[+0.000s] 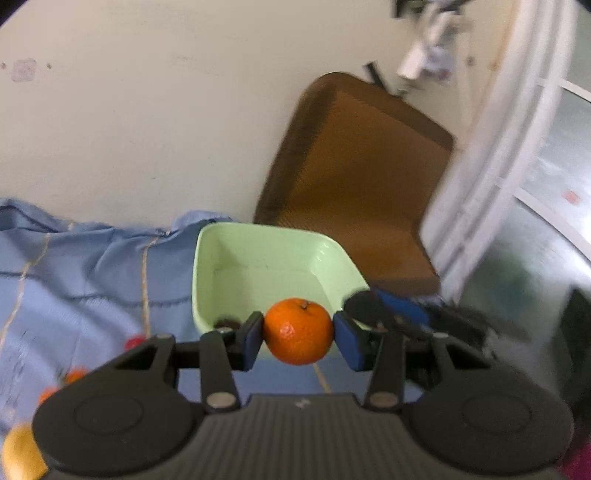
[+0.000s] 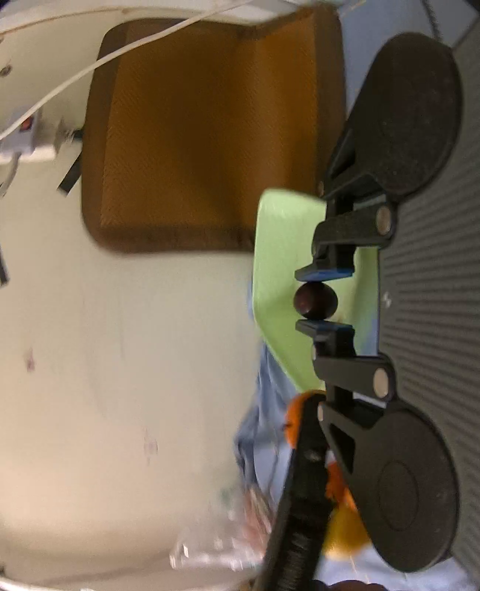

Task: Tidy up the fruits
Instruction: 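Lower both held fruits into the green basket and open both tools, then grasp a green lime with the left tool while the right tool grasps a mandarin orange, then drop the lime and orange into the green basket by opening both tools, then clamp the large yellow pomelo between the left and right tools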

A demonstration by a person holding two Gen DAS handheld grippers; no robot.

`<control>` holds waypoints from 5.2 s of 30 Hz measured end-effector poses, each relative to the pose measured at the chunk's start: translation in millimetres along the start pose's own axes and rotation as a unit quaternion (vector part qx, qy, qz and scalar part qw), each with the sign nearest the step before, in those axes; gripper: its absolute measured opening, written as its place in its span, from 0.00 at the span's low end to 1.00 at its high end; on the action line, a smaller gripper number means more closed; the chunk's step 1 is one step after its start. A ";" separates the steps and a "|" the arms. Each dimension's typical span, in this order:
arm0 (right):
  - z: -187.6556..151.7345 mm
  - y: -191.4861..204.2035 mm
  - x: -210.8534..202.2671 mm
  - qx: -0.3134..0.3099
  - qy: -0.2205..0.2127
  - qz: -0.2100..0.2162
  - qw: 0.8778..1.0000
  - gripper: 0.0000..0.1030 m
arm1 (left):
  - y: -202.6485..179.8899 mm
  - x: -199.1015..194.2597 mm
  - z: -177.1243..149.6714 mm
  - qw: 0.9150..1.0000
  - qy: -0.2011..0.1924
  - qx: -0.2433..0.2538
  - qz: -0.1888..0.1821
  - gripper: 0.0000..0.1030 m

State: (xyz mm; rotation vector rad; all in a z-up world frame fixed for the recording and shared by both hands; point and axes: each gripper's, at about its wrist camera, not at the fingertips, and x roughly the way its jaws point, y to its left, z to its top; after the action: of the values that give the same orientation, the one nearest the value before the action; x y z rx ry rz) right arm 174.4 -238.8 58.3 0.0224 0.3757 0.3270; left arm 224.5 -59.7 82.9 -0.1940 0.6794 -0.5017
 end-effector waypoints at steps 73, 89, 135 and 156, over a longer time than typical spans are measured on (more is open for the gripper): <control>-91.1 64.7 -114.7 0.001 0.083 0.050 0.995 0.40 | -16.9 -103.4 -176.4 0.990 0.006 0.138 0.034 0.34; -94.7 68.6 -107.9 -0.031 0.092 0.068 0.993 0.51 | -19.4 -96.6 -173.3 0.987 0.014 0.154 0.051 0.28; -13.9 52.1 -12.2 0.042 0.037 0.182 0.982 0.39 | 113.9 -149.2 -84.1 0.991 -0.068 -0.081 0.088 0.58; -39.8 159.4 19.8 -0.218 0.065 0.148 0.962 0.44 | 123.2 -113.3 -103.0 0.990 -0.056 -0.110 0.073 0.65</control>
State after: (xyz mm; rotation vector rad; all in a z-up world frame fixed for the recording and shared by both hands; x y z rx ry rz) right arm 128.0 -83.1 27.1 -0.3799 0.4249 0.7054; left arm 129.6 102.6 25.8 -0.3741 0.6341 -0.2729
